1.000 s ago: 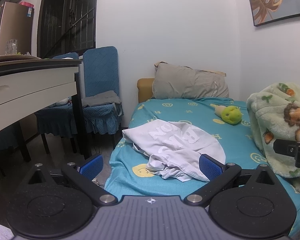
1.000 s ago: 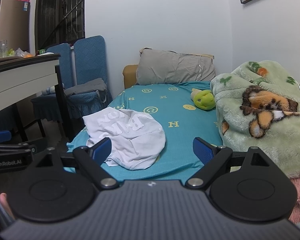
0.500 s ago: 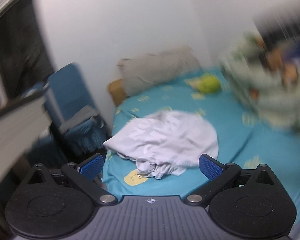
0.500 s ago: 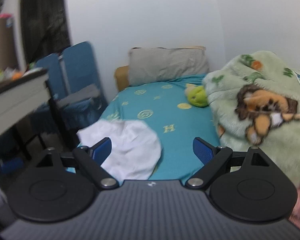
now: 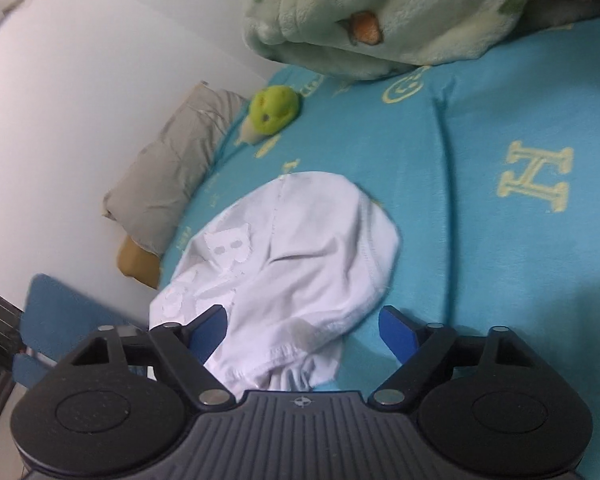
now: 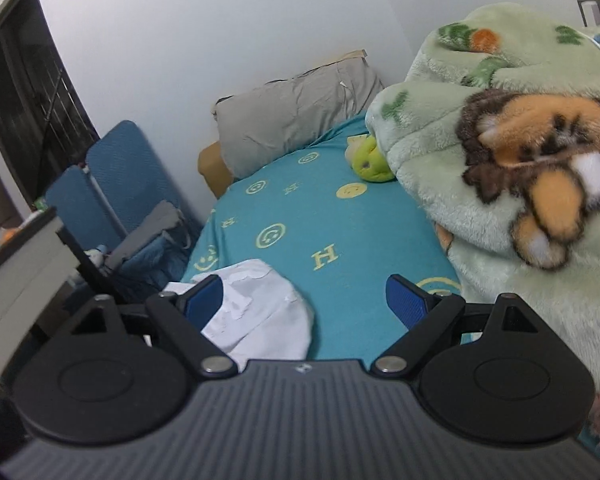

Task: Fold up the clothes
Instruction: 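Lower the left gripper onto the white T-shirt and close on its fabric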

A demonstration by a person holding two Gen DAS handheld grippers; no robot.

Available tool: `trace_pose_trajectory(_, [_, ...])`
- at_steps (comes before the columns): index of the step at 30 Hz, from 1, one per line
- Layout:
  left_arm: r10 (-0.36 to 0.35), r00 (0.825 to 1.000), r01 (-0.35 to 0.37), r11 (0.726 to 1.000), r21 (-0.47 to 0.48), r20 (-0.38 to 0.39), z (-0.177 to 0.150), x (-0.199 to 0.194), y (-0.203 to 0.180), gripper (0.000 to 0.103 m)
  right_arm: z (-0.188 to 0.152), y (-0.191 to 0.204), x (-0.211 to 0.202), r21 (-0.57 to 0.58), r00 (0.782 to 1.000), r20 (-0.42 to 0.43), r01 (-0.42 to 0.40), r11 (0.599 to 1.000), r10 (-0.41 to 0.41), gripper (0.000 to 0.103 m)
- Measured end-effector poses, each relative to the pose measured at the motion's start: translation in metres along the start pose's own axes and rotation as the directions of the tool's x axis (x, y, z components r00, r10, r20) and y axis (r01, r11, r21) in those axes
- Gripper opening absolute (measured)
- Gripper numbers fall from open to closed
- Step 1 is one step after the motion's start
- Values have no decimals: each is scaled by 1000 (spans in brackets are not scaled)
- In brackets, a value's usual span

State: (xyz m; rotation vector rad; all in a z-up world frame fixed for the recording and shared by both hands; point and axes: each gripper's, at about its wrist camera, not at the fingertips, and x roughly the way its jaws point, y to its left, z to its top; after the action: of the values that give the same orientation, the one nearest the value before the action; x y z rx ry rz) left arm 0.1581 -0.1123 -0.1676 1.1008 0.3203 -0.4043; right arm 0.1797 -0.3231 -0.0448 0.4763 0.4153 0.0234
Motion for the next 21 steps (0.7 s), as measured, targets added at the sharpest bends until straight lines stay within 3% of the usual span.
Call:
trace_pose_trajectory(3, [63, 997, -64, 997, 46, 34, -4, 16, -7, 76, -1, 5, 16, -36, 1000, 27, 3, 999, -2, 90])
trace_pose_trajectory(5, [31, 999, -33, 996, 87, 31, 0, 19, -7, 66, -5, 5, 25, -46, 1000, 13, 0, 999, 0, 90])
trace_pose_trajectory(8, [-28, 999, 21, 983, 184, 35, 4, 16, -8, 66, -13, 2, 37, -29, 999, -41, 8, 1000, -9, 90])
trace_pose_trajectory(10, [-71, 997, 65, 979, 192, 26, 5, 18, -7, 66, -14, -1, 39, -4, 998, -54, 16, 1000, -16, 90])
trace_pose_trajectory(12, [-89, 996, 85, 982, 169, 20, 5, 27, -7, 60, -16, -1, 41, 5, 998, -52, 32, 999, -32, 90])
trace_pose_trajectory(14, [-83, 997, 83, 991, 105, -6, 9, 44, -3, 42, -20, 2, 40, -16, 998, -28, 62, 998, -63, 90])
trace_pose_trajectory(16, [-61, 997, 62, 998, 22, -39, 12, 57, 1, 34, -24, 10, 40, -80, 996, -1, 85, 993, -85, 90])
trace_pose_trajectory(18, [-32, 999, 32, 999, 1, -35, 12, 62, 2, 30, -27, 16, 38, -121, 996, 23, 87, 989, -85, 90])
trace_pose_trajectory(20, [-11, 1000, 11, 1000, -25, -15, 12, 57, 9, 12, -27, 18, 37, -137, 995, 39, 93, 986, -88, 90])
trace_pose_trajectory(21, [-6, 1000, 6, 999, -53, 0, 13, 53, 15, 9, -26, 17, 37, -136, 994, 44, 101, 986, -95, 90])
